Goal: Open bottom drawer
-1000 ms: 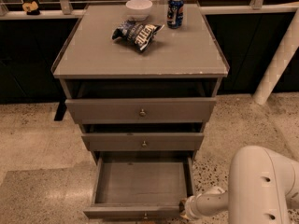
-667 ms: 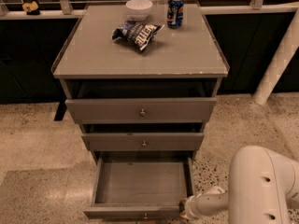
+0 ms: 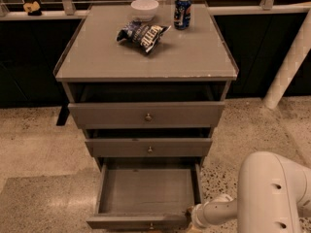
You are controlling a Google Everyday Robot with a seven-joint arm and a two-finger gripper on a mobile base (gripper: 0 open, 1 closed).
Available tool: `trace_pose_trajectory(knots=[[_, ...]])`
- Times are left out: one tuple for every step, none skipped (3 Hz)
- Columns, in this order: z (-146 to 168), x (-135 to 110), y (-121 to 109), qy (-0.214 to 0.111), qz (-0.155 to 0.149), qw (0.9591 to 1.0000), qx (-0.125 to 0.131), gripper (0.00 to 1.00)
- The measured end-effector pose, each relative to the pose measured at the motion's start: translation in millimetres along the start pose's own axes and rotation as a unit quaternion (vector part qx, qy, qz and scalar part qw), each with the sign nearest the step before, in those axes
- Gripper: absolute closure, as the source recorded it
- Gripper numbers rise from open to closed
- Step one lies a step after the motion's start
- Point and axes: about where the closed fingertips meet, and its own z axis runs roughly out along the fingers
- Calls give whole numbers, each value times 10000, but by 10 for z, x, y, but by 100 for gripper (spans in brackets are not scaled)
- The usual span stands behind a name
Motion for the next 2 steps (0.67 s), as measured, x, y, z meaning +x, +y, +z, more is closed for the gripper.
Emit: trace_pose_trajectory(knots=[[0, 0, 0, 0, 0, 10000, 0, 0], [0, 0, 0, 0, 0, 10000, 0, 0]])
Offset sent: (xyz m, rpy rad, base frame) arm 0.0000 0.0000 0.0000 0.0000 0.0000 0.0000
